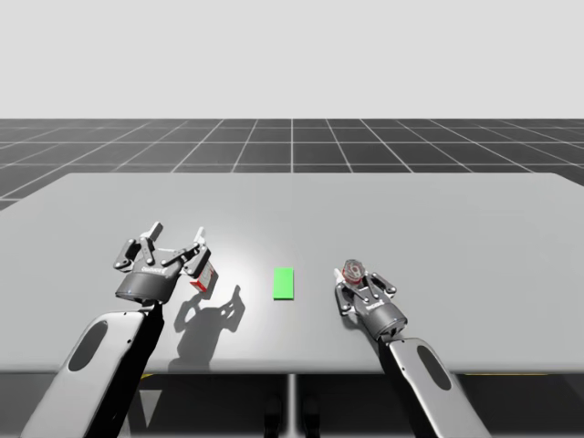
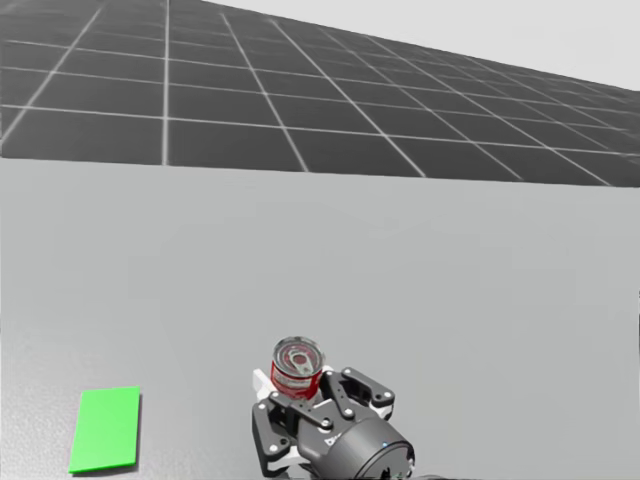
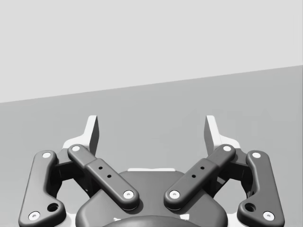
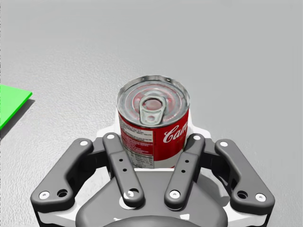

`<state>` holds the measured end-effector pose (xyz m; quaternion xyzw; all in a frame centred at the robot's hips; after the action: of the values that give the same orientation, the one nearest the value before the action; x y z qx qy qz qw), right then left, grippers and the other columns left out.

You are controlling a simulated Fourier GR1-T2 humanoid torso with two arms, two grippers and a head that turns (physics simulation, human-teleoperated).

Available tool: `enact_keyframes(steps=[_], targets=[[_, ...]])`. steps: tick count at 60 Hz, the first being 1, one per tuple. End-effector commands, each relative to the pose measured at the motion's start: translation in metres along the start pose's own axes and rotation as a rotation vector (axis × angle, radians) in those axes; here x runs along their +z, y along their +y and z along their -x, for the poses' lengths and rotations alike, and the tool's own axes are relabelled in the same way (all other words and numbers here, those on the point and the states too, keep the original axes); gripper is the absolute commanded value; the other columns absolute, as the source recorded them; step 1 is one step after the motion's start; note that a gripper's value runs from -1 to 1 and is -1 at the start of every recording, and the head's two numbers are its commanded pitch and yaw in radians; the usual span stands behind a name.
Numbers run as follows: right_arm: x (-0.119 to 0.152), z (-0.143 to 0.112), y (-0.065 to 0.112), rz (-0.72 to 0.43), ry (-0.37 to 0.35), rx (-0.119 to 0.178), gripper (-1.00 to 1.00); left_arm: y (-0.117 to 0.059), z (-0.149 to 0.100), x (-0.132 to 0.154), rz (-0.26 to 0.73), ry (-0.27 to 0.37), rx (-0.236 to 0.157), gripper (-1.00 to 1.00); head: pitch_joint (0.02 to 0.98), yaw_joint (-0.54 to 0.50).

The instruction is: Look at the card. If it is red, pick the object on the left. If it is green, pick the object on the right.

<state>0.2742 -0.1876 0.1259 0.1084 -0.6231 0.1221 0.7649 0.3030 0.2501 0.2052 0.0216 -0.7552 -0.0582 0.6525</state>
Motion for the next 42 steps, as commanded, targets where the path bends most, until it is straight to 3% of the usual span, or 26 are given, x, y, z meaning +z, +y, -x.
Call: enact_keyframes(steps=[1, 11, 21, 42], targets=[[-0.001, 0.009, -0.006, 0.102, 0.022, -0.023, 1.0, 0.0, 0.0, 0.001, -0.001, 0.0, 0.0, -1.0, 0.502, -0.33], [0.0, 0.009, -0.006, 0.102, 0.012, -0.018, 1.0, 0.0, 0.0, 0.001, -0.001, 0.0, -0.001, -1.0, 0.44, -0.33], [0.003, 0.0, -0.007, 0.104, -0.018, -0.009, 1.0, 0.0, 0.0, 0.001, 0.002, 0.0, 0.003, -1.0, 0.446, -0.33], [0.012, -0.058, -0.014, 0.136, -0.17, 0.056, 1.0, 0.001, 0.0, 0.001, 0.006, 0.001, 0.006, -1.0, 0.462, -0.34]])
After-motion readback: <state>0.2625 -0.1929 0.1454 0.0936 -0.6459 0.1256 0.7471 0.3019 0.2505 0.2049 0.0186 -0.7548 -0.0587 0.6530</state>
